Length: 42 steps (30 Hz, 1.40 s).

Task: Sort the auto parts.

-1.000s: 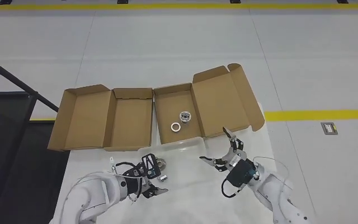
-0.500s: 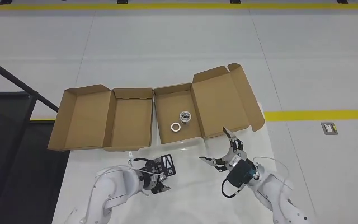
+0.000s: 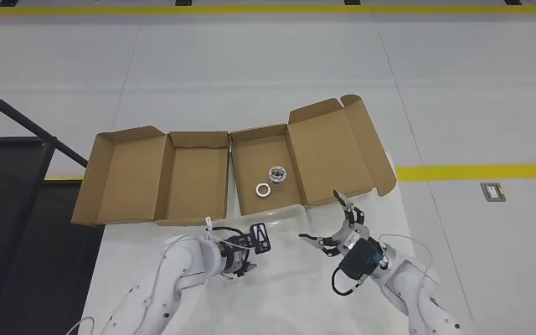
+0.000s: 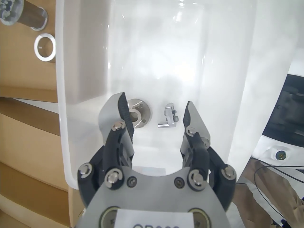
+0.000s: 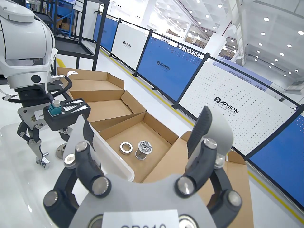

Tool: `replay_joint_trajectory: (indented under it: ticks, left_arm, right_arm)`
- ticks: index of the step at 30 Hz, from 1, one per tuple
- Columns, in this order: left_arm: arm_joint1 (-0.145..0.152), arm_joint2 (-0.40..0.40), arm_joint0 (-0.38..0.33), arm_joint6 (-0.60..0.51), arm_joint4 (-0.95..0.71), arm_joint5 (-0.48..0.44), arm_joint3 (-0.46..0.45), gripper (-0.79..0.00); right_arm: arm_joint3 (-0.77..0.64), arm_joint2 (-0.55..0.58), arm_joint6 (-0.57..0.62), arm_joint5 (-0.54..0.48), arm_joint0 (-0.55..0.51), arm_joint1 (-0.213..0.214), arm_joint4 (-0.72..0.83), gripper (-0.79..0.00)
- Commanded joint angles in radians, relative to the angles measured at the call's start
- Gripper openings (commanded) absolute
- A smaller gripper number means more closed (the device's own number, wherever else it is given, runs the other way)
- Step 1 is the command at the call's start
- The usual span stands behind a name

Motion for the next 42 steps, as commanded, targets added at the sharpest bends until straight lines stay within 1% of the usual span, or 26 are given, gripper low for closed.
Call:
replay_joint_trajectory:
  ticks: [1, 3, 8, 14, 18, 20, 24, 29, 37, 39, 42]
  left_arm:
    - [0.001, 0.005, -0.002, -0.018, -0.002, -0.01, 0.008, -0.357]
    - [0.002, 0.009, -0.003, -0.032, -0.006, -0.015, 0.014, -0.394]
    - [0.004, 0.017, -0.009, -0.075, -0.03, -0.029, 0.035, -0.44]
    - [0.004, 0.037, -0.012, -0.091, -0.058, -0.028, 0.055, -0.453]
    - [-0.002, 0.069, -0.022, -0.091, -0.058, -0.02, 0.081, -0.459]
    - [-0.006, 0.086, -0.031, -0.091, -0.052, -0.008, 0.094, -0.477]
    - [-0.013, 0.114, -0.05, -0.088, -0.043, 0.015, 0.116, -0.474]
    - [-0.018, 0.122, -0.065, -0.066, -0.046, 0.043, 0.138, -0.471]
    - [-0.02, 0.133, -0.079, -0.054, -0.037, 0.051, 0.167, -0.449]
    - [-0.021, 0.137, -0.08, -0.049, -0.032, 0.057, 0.172, -0.453]
    - [-0.022, 0.142, -0.083, -0.044, -0.026, 0.062, 0.179, -0.486]
  right_arm:
    - [0.0, 0.0, 0.0, 0.0, 0.0, 0.0, 0.0, 0.0]
    - [0.0, 0.0, 0.0, 0.0, 0.0, 0.0, 0.0, 0.0]
    - [0.0, 0.0, 0.0, 0.0, 0.0, 0.0, 0.0, 0.0]
    - [0.0, 0.0, 0.0, 0.0, 0.0, 0.0, 0.0, 0.0]
    - [0.0, 0.0, 0.0, 0.0, 0.0, 0.0, 0.0, 0.0]
    - [0.0, 0.0, 0.0, 0.0, 0.0, 0.0, 0.0, 0.0]
    - [0.0, 0.0, 0.0, 0.0, 0.0, 0.0, 0.0, 0.0]
    - [0.0, 0.0, 0.0, 0.0, 0.0, 0.0, 0.0, 0.0]
    - [0.0, 0.0, 0.0, 0.0, 0.0, 0.0, 0.0, 0.0]
    - [0.0, 0.0, 0.0, 0.0, 0.0, 0.0, 0.0, 0.0]
    - [0.0, 0.0, 0.0, 0.0, 0.0, 0.0, 0.0, 0.0]
